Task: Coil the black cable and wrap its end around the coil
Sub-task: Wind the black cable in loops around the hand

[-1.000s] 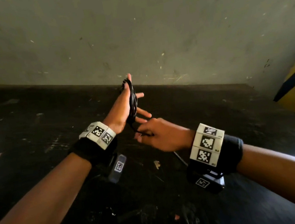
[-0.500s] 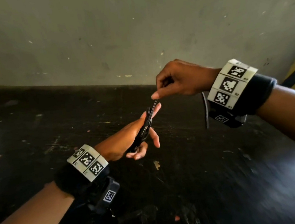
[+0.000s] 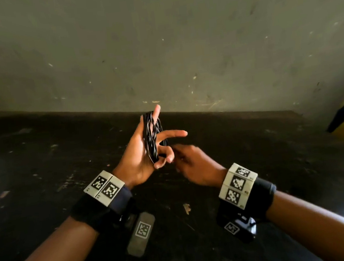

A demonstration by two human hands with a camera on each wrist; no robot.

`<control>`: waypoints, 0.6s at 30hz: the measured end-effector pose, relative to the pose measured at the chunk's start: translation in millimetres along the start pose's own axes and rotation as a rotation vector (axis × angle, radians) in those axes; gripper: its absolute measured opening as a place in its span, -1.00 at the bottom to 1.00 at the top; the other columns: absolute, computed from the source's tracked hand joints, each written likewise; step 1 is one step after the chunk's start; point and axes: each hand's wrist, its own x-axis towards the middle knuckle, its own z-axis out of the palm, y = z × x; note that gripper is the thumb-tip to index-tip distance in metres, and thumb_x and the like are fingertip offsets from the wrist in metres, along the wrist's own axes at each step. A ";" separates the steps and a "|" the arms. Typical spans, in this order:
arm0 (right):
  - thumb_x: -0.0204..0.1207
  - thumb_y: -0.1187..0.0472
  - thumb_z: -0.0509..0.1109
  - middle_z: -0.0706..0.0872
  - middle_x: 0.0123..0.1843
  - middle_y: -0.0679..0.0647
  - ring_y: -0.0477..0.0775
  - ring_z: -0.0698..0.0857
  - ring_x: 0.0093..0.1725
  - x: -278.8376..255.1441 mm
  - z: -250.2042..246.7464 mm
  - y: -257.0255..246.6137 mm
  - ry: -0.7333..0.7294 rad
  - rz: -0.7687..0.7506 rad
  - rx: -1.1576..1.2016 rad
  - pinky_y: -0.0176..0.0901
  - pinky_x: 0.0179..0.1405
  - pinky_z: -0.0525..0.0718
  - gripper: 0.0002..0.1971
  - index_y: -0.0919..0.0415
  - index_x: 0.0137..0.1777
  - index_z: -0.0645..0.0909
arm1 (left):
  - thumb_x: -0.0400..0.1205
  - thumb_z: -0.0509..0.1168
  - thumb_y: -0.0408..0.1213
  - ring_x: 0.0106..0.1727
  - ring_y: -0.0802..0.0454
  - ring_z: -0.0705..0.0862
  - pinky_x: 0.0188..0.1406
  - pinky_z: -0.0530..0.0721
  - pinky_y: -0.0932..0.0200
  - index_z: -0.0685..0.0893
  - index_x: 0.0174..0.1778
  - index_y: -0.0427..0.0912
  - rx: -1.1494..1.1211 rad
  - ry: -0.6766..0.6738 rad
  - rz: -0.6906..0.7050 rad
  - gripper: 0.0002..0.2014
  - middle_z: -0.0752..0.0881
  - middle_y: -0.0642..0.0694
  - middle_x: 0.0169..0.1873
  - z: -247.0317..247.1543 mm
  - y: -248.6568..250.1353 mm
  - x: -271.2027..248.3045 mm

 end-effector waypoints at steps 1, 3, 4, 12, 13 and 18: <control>0.66 0.30 0.17 0.61 -0.31 -0.05 -0.29 0.62 -0.48 -3.2 2.5 -3.7 -0.101 0.046 -0.037 -0.42 -0.52 0.54 -0.87 0.21 0.07 0.55 | 0.68 -0.18 0.21 -0.57 -0.04 0.69 -0.85 0.42 0.36 0.23 0.53 0.42 0.005 0.051 0.014 -0.53 0.76 -0.32 0.12 -1.9 0.0 3.1; 0.68 0.23 0.15 0.63 -0.26 0.01 -0.22 0.65 -0.38 -8.8 5.6 -10.6 -0.249 0.088 -0.142 -0.33 -0.39 0.60 -0.84 0.21 0.08 0.55 | 0.67 -0.17 0.22 -0.47 -0.07 0.75 -0.78 0.52 0.29 0.22 0.53 0.43 0.020 0.129 0.033 -0.54 0.74 -0.31 0.16 -6.6 -1.3 7.5; 0.68 0.20 0.14 0.64 -0.21 0.07 -0.08 0.68 -0.29 -11.1 6.5 -14.9 -0.269 0.072 -0.213 -0.19 -0.28 0.65 -0.83 0.21 0.06 0.56 | 0.68 -0.17 0.22 -0.43 -0.08 0.77 -0.75 0.57 0.25 0.21 0.53 0.44 0.041 0.158 0.042 -0.54 0.72 -0.31 0.19 -8.0 -2.7 8.6; 0.71 0.09 0.09 0.48 0.44 0.22 0.29 0.70 0.10 -26.9 -3.6 -52.1 -0.231 -0.195 -0.806 0.02 -0.13 0.56 -0.68 0.20 0.34 0.49 | 0.69 -0.24 0.20 -0.50 0.04 0.73 -0.55 0.72 0.12 0.02 0.57 0.42 0.370 0.348 -0.002 -0.52 0.75 -0.23 0.07 -2.3 -21.2 16.7; 0.71 0.09 0.09 0.49 0.42 0.20 0.27 0.71 0.08 -27.2 -5.3 -53.9 -0.219 -0.221 -0.835 -0.02 -0.18 0.51 -0.68 0.19 0.34 0.49 | 0.68 -0.25 0.21 -0.52 0.06 0.72 -0.56 0.70 0.11 0.02 0.57 0.43 0.405 0.369 -0.018 -0.52 0.75 -0.23 0.04 -2.9 -24.2 18.1; 0.56 0.15 0.35 0.73 -0.05 0.16 0.21 0.74 -0.16 -30.1 -9.2 -46.0 -0.096 -0.433 -0.840 -0.01 -0.42 0.64 -0.84 0.22 -0.01 0.68 | 0.67 -0.21 0.24 -0.18 -0.09 0.77 -0.27 0.66 0.07 0.30 0.47 0.43 0.454 0.501 -0.103 -0.55 0.76 -0.31 -0.04 2.3 -35.3 22.5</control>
